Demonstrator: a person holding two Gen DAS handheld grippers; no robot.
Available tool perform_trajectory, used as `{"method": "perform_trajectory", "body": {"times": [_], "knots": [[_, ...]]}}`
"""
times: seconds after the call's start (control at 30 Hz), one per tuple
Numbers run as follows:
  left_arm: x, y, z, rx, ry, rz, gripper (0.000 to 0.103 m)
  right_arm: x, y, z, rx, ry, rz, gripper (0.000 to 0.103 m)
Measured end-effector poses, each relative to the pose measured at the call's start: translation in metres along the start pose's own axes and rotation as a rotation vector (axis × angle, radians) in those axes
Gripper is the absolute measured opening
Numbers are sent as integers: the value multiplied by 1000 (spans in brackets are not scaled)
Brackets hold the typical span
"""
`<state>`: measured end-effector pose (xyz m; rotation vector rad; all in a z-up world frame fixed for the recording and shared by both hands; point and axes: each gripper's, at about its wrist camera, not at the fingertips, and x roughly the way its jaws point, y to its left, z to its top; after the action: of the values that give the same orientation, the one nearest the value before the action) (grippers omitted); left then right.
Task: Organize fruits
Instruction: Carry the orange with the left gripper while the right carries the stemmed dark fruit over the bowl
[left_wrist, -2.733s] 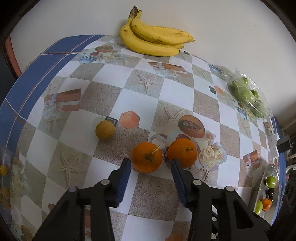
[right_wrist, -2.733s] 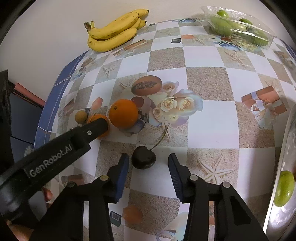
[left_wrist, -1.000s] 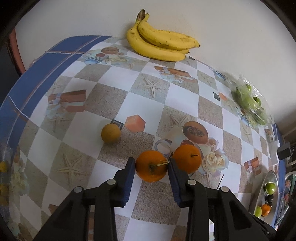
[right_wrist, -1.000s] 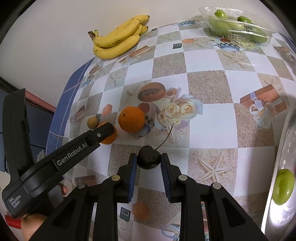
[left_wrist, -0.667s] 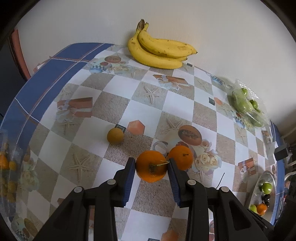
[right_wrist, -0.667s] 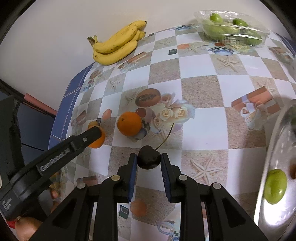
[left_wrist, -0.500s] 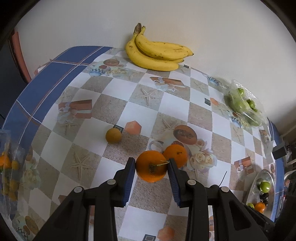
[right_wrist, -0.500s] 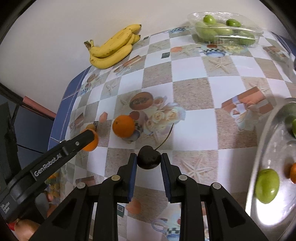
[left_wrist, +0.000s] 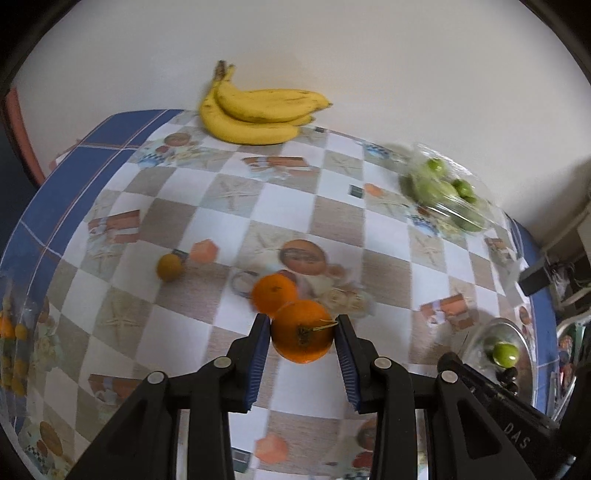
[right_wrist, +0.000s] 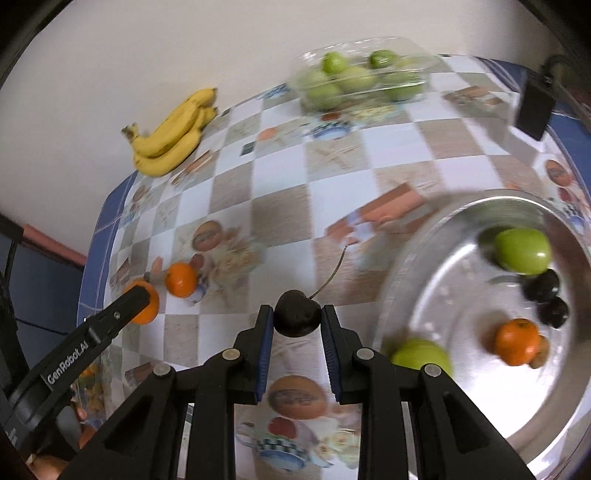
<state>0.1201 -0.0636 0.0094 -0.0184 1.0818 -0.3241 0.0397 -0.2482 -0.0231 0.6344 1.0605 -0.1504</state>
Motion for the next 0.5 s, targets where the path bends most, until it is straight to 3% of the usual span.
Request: {"method": "perform_trajectory", "body": {"times": [0.5], "knots": [[-12, -102, -25, 192, -3, -100, 38, -51, -79, 8, 138, -82, -51, 27]]}}
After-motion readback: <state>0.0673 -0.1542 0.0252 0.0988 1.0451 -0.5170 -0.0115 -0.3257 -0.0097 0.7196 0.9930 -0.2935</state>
